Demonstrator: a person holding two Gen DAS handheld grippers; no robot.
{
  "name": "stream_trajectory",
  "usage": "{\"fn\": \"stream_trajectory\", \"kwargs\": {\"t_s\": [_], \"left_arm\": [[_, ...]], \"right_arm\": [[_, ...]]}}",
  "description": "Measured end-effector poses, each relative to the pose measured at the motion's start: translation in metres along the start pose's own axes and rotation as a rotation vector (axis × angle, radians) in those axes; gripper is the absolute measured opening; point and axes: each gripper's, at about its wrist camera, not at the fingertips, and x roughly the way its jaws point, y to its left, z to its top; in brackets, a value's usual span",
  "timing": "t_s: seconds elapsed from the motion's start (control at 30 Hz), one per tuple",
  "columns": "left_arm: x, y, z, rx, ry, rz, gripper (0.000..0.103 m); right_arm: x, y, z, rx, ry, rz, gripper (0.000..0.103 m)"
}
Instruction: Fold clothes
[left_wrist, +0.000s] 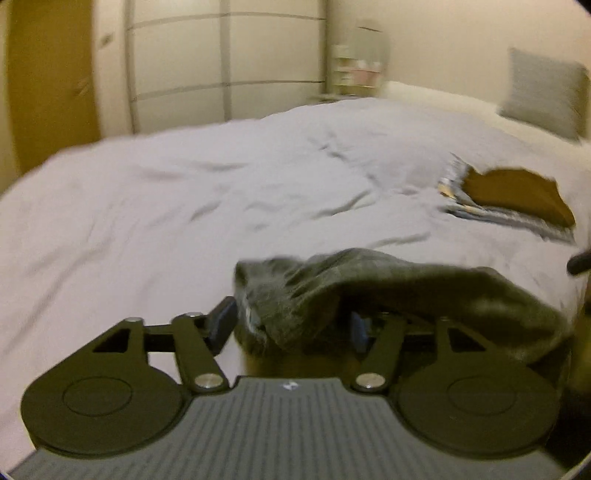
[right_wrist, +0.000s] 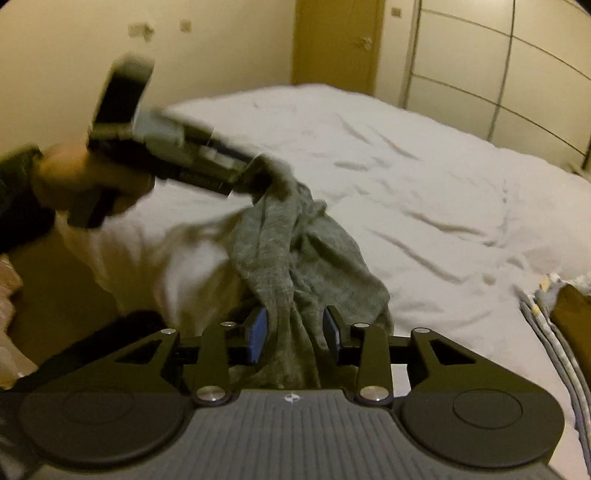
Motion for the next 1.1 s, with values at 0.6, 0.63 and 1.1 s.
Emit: {"fn": "stream_trajectory", "kwargs": {"t_s": [0.6, 0.63, 1.1], "left_arm": [[-0.005, 0.054, -0.037, -0.112, 0.077, -0.014, 0.061], [-0.007, 0.056, -0.038, -0.107, 0.081, -0.014, 0.061], [-0.07, 0.066, -0.028, -0.212, 0.035, 0.023, 0.071]], "right_arm": [[0.189, -0.056, 0.072, -0.063, 0.086, 0.142, 0.056], [0.196, -0.058, 0.074, -0.049, 0.105, 0.155, 0.056], [0.126, -0.003, 0.06, -0.136, 0.008, 0.126, 0.007]]}}
